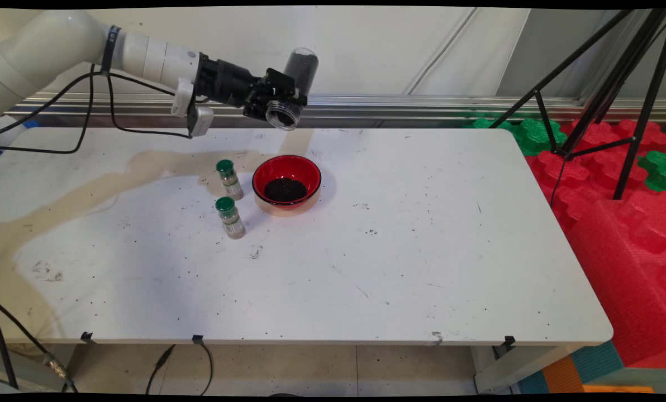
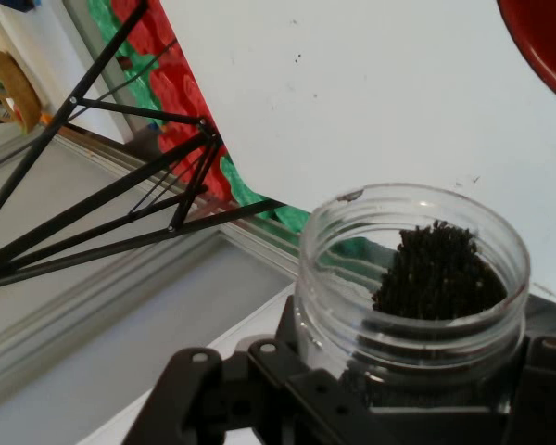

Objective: Pour the black seasoning powder in the red bowl

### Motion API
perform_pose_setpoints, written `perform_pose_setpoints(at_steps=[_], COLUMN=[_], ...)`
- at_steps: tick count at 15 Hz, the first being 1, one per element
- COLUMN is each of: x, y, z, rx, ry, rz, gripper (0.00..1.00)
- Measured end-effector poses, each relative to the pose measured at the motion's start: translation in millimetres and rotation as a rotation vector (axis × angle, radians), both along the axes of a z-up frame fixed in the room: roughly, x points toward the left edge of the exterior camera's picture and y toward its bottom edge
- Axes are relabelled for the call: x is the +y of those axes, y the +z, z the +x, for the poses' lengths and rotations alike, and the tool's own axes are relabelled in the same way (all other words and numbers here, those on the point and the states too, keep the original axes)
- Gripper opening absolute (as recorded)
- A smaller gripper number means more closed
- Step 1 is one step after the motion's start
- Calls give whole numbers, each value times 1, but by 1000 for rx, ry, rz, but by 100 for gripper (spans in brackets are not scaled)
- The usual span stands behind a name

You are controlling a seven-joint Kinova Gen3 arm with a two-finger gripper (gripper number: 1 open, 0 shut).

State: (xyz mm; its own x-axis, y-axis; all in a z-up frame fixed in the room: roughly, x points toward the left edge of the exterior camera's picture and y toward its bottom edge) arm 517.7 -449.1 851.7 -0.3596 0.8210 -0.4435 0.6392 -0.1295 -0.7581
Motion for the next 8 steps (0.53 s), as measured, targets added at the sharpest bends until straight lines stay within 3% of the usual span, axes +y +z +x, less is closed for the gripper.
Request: perform_pose_setpoints(at_steps=[8], x=[4], y=[4], z=[2], rx=[-17], ry=[-39], rz=[-54], gripper=[0])
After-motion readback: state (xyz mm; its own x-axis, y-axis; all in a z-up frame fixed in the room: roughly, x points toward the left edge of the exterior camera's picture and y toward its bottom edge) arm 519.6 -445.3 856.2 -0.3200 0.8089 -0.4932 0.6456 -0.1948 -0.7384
